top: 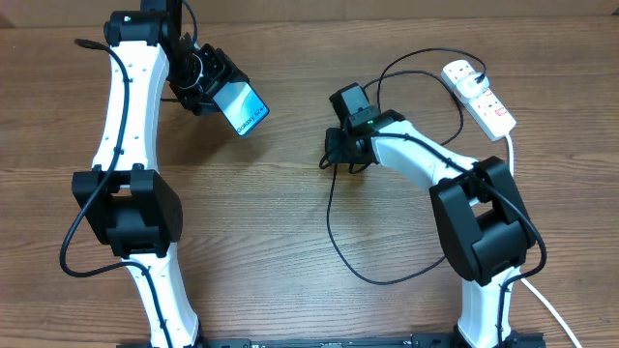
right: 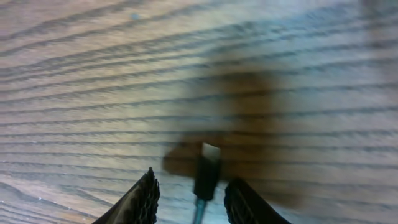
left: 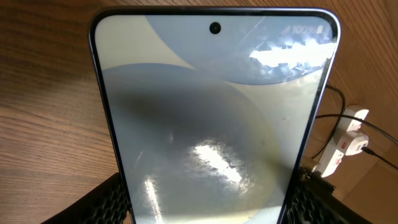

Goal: Plug charger to phone and switch on socket
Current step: 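Lower the right gripper onto the black cable's USB-C end, then grasp the cable near its USB-C tip with the right gripper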

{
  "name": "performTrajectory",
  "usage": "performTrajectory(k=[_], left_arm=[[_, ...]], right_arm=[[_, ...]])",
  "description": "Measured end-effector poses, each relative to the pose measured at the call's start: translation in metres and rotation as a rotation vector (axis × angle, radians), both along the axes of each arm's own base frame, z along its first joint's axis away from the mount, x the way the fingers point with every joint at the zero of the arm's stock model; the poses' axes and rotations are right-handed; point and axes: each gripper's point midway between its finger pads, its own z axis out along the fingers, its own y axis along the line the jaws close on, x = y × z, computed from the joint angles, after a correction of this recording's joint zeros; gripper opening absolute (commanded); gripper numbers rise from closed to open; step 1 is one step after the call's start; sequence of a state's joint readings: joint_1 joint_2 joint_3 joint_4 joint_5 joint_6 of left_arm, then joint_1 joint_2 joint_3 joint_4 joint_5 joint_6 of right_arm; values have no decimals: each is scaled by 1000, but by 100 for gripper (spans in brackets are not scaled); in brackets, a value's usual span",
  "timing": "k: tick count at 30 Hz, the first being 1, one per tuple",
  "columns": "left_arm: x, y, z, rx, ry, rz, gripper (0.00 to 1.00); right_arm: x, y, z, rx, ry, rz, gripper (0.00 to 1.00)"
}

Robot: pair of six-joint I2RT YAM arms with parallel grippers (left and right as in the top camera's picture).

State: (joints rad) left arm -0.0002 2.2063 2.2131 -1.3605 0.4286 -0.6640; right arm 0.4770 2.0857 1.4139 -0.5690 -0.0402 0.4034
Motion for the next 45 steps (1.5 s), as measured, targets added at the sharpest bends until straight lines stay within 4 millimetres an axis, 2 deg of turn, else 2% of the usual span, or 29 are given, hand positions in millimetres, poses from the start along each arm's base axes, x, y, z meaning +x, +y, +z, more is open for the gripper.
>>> performTrajectory(k=[12, 17, 23, 29, 32, 36, 40, 45], left_arm=[[0, 0, 0, 0, 0, 0, 4], [0, 0, 0, -1, 1, 3, 4], [0, 0, 0, -3, 5, 10, 4], [0, 0, 0, -3, 5, 10, 4], [0, 0, 0, -2, 4, 9, 4], [0, -2, 1, -2, -18, -42, 4], [-3, -4, 2, -4, -42, -113, 4], [-5, -5, 2, 2, -64, -182, 4]], right_arm=[[1, -8, -7, -52, -5, -6, 19], [-6, -10, -9, -59, 31, -5, 4], [-13, -11, -9, -48, 72, -27, 4], [-32, -21, -4, -59, 186, -7, 4], [-33, -10, 13, 19, 186, 89, 4], [-48, 24, 66, 223, 139, 305, 4], [-72, 50, 117, 415, 106, 493, 4], [-97, 66, 139, 566, 129, 631, 4]])
